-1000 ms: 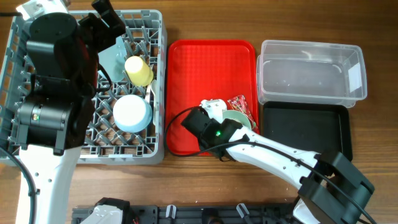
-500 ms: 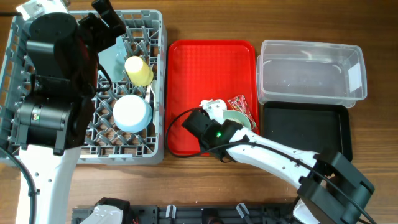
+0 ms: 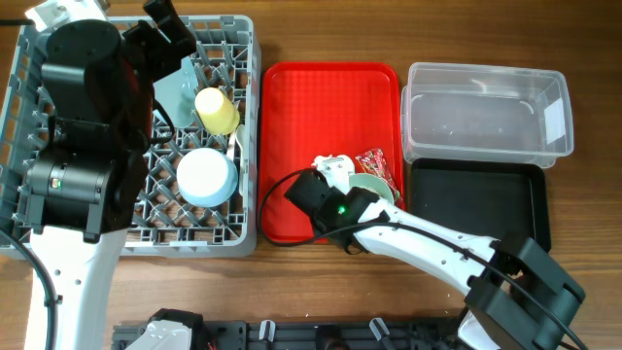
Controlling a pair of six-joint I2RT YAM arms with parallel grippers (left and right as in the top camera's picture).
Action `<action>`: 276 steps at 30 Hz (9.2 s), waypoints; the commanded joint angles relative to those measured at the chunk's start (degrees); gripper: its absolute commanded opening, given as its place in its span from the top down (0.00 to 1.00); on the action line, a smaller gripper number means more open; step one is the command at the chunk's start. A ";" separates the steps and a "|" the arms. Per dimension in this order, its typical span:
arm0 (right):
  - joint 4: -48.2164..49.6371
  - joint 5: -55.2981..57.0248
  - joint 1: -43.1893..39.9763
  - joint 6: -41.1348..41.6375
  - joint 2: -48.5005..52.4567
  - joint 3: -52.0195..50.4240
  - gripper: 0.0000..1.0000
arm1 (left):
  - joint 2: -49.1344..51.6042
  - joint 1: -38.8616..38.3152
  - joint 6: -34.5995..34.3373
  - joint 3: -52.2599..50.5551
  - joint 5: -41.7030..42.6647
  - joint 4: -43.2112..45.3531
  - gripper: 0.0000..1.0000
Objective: Sort waste into correct bins and load items into the dishwasher rack
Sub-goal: 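Grasp the mint-green bowl rim with the right gripper, then lift the bowl and carry it over the black tray, then tip the bowl to dump rice and scraps onto the black tray, then set the empty bowl back on the red tray and release, then grasp the white tissue and drop it into the clear bin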
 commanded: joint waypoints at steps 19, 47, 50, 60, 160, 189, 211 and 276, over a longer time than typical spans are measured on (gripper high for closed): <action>-29.64 1.36 -28.02 -5.44 -41.22 9.84 0.96 | 0.00 0.39 -0.72 0.00 0.68 0.15 0.00; -16.83 -57.37 -75.52 -29.53 -31.17 -3.61 0.96 | 0.00 0.39 -0.72 0.00 0.70 0.15 0.00; -12.68 -59.39 -79.21 -29.51 -30.73 -7.21 0.96 | 0.00 0.39 -0.72 0.00 0.70 0.15 0.00; -3.52 -76.24 -84.43 -31.30 -23.93 -14.84 0.96 | 0.00 0.39 -0.72 0.00 0.70 0.15 0.00; -1.88 -7.58 6.12 -1.16 -7.17 9.84 0.96 | 0.00 0.39 -0.72 0.00 0.70 0.15 0.00; -7.87 -3.80 -16.94 -12.41 -14.27 8.17 0.17 | 0.00 0.39 -0.72 0.00 0.70 0.15 0.00; 5.25 -16.76 -20.85 -20.46 4.31 6.45 0.34 | 0.00 0.39 -0.72 0.00 0.70 0.15 0.00; -7.91 -36.92 -45.46 -28.37 -19.43 18.88 0.15 | 0.00 0.39 -0.72 0.00 0.70 0.15 0.00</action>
